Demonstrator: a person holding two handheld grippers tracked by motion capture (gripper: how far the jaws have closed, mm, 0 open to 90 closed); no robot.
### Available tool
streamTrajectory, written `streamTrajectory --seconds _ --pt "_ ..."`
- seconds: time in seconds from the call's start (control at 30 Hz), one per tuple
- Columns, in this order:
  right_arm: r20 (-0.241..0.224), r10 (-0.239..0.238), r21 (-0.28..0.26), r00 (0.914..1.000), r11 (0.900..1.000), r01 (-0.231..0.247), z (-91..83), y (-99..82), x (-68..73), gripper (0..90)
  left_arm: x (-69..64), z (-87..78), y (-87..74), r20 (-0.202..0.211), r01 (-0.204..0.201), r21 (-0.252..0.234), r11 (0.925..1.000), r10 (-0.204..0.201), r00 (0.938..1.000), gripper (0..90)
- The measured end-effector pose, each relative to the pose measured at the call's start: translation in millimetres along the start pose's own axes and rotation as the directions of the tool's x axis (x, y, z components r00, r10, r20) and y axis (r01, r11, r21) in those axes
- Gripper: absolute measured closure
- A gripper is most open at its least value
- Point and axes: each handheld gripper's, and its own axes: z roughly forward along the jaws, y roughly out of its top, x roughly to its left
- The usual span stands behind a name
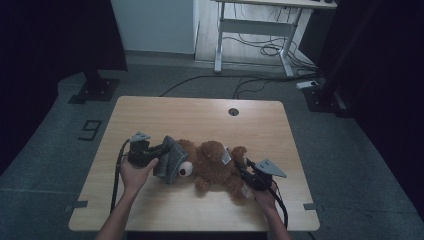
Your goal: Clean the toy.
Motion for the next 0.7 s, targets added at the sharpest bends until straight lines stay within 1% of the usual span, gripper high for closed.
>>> streamTrajectory --seconds 0.03,0.07,0.1,0.13,0.17,0.2,0.27,0.3,0.33,0.37,0.4,0.43,0.47,0.5,0.53,0.57,0.6,0.67,0.7 --pt "0.0 0.0 0.0 1.0 1.0 0.0 0.0 0.0 0.0 63.5 0.0 0.0 0.0 0.0 0.0 0.0 1.0 0.0 1.0 76.2" --pt "0.001 -0.002 0.0 1.0 1.0 0.002 0.1 0.1 -0.3 63.5 2.7 -2.0 -0.1 -0.006 0.011 -0.004 0.9999 -0.011 0.9999 76.2" --pt "0.002 -0.002 0.0 1.0 1.0 0.002 0.1 0.1 -0.5 63.4 2.5 -3.6 1.4 -0.004 0.012 -0.01 0.9999 -0.012 0.9999 76.2" --pt "0.001 0.0 -0.001 1.0 1.0 0.0 0.2 0.0 -0.7 63.4 -0.8 -5.5 4.7 0.0 0.006 -0.02 0.9998 -0.006 1.0 76.2" --pt "0.001 0.0 -0.001 1.0 1.0 0.0 0.2 0.0 -0.7 63.4 -0.8 -5.5 4.7 0.0 0.006 -0.02 0.9998 -0.006 1.0 76.2" --pt "0.002 0.001 -0.002 1.0 1.0 -0.001 0.4 -0.4 -1.5 63.4 -11.5 -7.9 13.4 0.008 -0.016 -0.034 0.9993 0.017 0.9998 76.2" --pt "0.001 0.005 -0.004 1.0 1.0 -0.005 0.4 -0.6 -2.3 63.4 -26.9 -7.9 24.6 0.028 -0.049 -0.043 0.9978 0.05 0.9983 76.3" --pt "0.001 0.005 -0.004 1.0 1.0 -0.005 0.4 -0.6 -2.3 63.4 -26.9 -7.9 24.6 0.028 -0.049 -0.043 0.9978 0.05 0.9983 76.3" --pt "0.001 0.003 -0.008 1.0 1.0 -0.003 0.3 -1.0 -2.1 63.4 -45.4 -4.2 36.1 0.047 -0.087 -0.051 0.9949 0.089 0.9949 76.3" --pt "0.001 0.003 -0.008 1.0 1.0 -0.003 0.3 -1.0 -2.1 63.4 -45.4 -4.2 36.1 0.047 -0.087 -0.051 0.9949 0.089 0.9949 76.2" --pt "0.002 0.0 -0.014 1.0 0.9999 0.0 -0.3 -1.6 -1.6 63.4 -65.8 4.3 48.3 0.066 -0.125 -0.049 0.9909 0.129 0.9895 76.2" --pt "0.002 0.0 -0.014 1.0 0.9999 0.0 -0.3 -1.6 -1.6 63.4 -65.8 4.3 48.3 0.066 -0.125 -0.049 0.9909 0.129 0.9895 76.2" --pt "0.002 0.0 -0.017 1.0 0.9999 0.0 -0.6 -2.1 -1.8 63.4 -78.7 13.6 56.0 0.083 -0.145 -0.042 0.9885 0.149 0.9855 76.2" --pt "0.002 0.0 -0.017 1.0 0.9999 0.0 -0.6 -2.1 -1.8 63.4 -78.7 13.6 56.0 0.083 -0.145 -0.042 0.9885 0.149 0.9855 76.1" --pt "0.001 -0.006 -0.018 1.0 0.9998 0.006 -0.9 -2.0 -2.1 63.4 -87.3 25.9 61.2 0.099 -0.151 -0.026 0.9882 0.153 0.9833 76.1" --pt "0.001 -0.006 -0.018 1.0 0.9998 0.006 -1.0 -2.0 -2.2 63.4 -90.0 36.2 62.8 0.106 -0.141 -0.004 0.9899 0.141 0.9843 76.1" --pt "0.001 -0.004 -0.02 1.0 0.9998 0.004 -1.0 -2.2 -2.1 63.4 -90.1 45.3 62.5 0.103 -0.14 0.024 0.9898 0.137 0.9852 76.0" --pt "0.0 -0.003 -0.021 1.0 0.9998 0.003 -1.1 -2.6 -2.1 63.4 -86.3 61.5 56.8 0.093 -0.127 0.078 0.9889 0.119 0.9885 76.1" --pt "0.0 -0.004 -0.021 1.0 0.9998 0.004 -1.4 -2.5 -2.0 63.3 -82.4 66.3 52.3 0.092 -0.116 0.093 0.9889 0.108 0.9899 76.1"
